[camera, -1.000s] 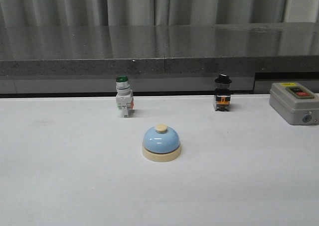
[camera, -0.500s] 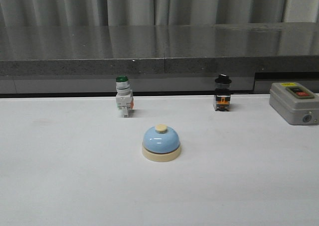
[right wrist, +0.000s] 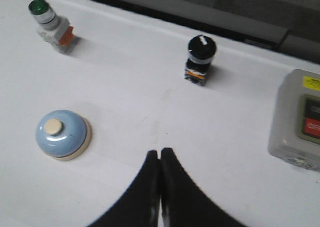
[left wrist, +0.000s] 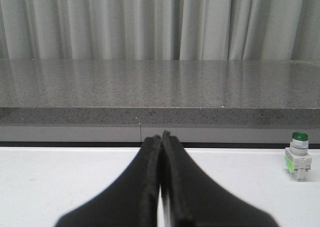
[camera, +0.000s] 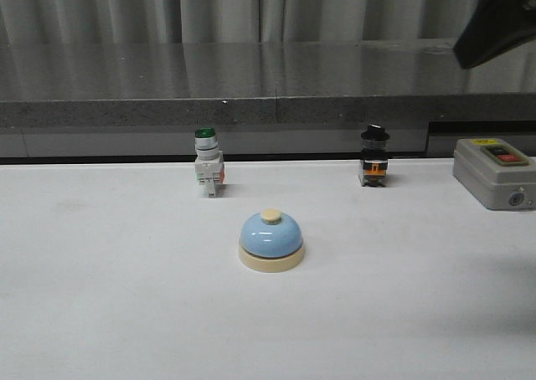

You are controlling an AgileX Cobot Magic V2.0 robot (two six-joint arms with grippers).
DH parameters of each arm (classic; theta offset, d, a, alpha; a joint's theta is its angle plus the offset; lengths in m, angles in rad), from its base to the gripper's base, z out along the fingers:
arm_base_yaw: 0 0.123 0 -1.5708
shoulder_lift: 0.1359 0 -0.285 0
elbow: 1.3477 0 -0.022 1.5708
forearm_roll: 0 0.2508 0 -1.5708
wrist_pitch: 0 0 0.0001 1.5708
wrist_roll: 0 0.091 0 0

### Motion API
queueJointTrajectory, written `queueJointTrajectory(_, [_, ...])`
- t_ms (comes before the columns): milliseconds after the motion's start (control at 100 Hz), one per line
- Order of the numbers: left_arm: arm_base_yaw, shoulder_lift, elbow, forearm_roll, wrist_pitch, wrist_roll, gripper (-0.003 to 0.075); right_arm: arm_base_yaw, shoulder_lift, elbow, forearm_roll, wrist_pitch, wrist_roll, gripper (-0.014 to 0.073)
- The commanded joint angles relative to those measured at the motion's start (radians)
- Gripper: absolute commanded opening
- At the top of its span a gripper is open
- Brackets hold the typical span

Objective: Place and press bell with both arms
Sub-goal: 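Move the closed right gripper over the bell and press its top, then raise the right gripper off the bell and withdraw it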

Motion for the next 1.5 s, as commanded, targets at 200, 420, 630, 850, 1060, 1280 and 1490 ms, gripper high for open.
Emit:
queueJointTrajectory(200, [0.001, -0.031, 0.009, -0.006, -0.081, -0.009, -0.002, 0.1, 0.198, -0.245, -0.008, 0.124, -0.001, -0.006])
queueJointTrajectory(420, [0.001, -0.031, 0.009, -0.006, -0.081, -0.009, -0.002, 0.175, 0.357, -0.404, -0.008, 0.23, -0.001, -0.006])
queueJointTrajectory(630, [0.001, -0.031, 0.009, -0.006, -0.081, -0.009, -0.002, 0.221, 0.488, -0.529, -0.008, 0.33, -0.001, -0.006])
queueJointTrajectory(850, [0.001, -0.031, 0.009, -0.006, -0.081, -0.009, -0.002, 0.245, 0.596, -0.622, -0.001, 0.406, -0.001, -0.006])
queueJointTrajectory(1060, [0.001, -0.031, 0.009, -0.006, -0.081, -0.009, -0.002, 0.249, 0.666, -0.665, 0.016, 0.437, -0.001, -0.006])
queueJointTrajectory(1280, [0.001, -0.03, 0.009, -0.006, -0.081, -0.009, -0.002, 0.251, 0.714, -0.665, 0.031, 0.433, -0.001, -0.006])
queueJointTrajectory(1490, [0.001, -0.03, 0.009, -0.006, -0.081, -0.009, -0.002, 0.252, 0.719, -0.665, 0.032, 0.429, -0.001, -0.006])
